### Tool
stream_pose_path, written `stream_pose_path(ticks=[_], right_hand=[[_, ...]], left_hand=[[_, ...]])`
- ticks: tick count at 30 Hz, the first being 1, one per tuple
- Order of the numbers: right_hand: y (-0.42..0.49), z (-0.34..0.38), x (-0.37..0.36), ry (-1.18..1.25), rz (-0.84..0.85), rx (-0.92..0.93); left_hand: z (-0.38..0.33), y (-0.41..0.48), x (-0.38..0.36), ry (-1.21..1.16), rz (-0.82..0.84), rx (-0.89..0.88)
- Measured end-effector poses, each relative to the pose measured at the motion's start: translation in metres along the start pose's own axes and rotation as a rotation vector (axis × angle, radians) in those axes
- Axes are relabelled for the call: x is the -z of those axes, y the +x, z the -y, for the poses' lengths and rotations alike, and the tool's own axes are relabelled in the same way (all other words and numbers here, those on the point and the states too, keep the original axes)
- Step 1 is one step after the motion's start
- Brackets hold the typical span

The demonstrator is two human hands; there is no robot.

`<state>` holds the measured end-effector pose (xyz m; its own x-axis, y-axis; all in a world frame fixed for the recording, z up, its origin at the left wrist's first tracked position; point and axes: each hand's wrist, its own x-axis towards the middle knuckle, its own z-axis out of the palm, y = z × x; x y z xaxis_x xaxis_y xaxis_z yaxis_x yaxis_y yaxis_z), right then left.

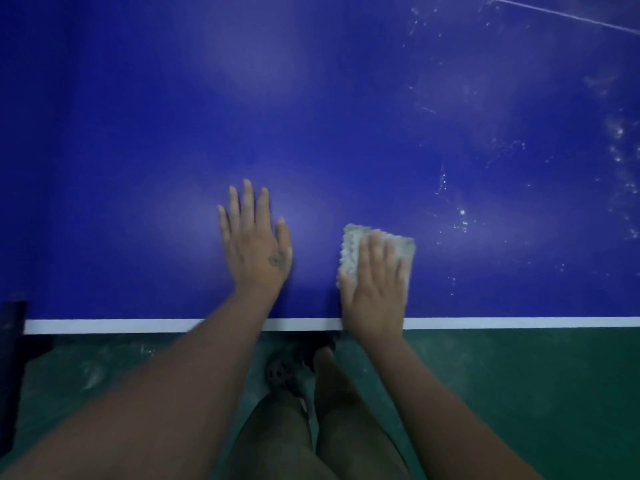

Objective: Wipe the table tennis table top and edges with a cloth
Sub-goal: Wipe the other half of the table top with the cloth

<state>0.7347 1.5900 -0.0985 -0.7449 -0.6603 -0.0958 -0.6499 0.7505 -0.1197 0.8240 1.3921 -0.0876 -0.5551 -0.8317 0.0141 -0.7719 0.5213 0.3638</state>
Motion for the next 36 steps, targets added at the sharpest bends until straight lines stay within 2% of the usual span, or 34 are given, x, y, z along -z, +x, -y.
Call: stream_pose_path(ticks=[3, 7, 9, 12, 14, 16, 19, 23, 27, 29, 33, 36], right_hand=[[-0.021, 0.030, -0.003, 0.032, 0.000, 0.145], [-0.037, -0.018, 0.002, 0.015, 0.040, 0.244], [-0.037, -0.066, 0.006, -0.019, 0.054, 0.163], [-0.028, -0.127, 0.016, -0.030, 0.115, -0.078], [-0.021, -0.138, 0.018, -0.028, 0.104, -0.159], [-0.012, -0.127, 0.016, -0.048, 0.084, -0.156], [0.005, -0.079, 0.010, -0.031, 0.097, -0.070], [0.036, -0.021, 0.005, 0.042, 0.095, 0.174], [0.047, -0.045, 0.009, 0.064, 0.114, 0.304], [0.035, -0.085, 0.016, 0.054, 0.125, 0.267], [0.013, -0.174, 0.030, 0.031, 0.123, 0.014], [0.010, -0.193, 0.031, 0.018, 0.116, -0.065]], left_hand=[[-0.005, -0.036, -0.008, 0.087, 0.031, -0.035], [-0.005, -0.033, -0.013, 0.168, 0.052, -0.009], [-0.006, -0.034, -0.014, 0.187, 0.050, -0.012], [-0.007, -0.035, -0.015, 0.188, 0.053, -0.021], [-0.008, -0.035, -0.016, 0.198, 0.045, -0.012], [-0.008, -0.035, -0.018, 0.203, 0.038, -0.006], [-0.008, -0.035, -0.018, 0.194, 0.020, -0.013], [-0.009, -0.036, -0.017, 0.185, -0.007, -0.016], [-0.012, -0.035, -0.016, 0.174, -0.031, -0.019], [-0.013, -0.035, -0.014, 0.168, -0.032, -0.014], [-0.015, -0.035, -0.012, 0.171, -0.031, -0.001], [-0.017, -0.035, -0.012, 0.159, -0.046, -0.005]])
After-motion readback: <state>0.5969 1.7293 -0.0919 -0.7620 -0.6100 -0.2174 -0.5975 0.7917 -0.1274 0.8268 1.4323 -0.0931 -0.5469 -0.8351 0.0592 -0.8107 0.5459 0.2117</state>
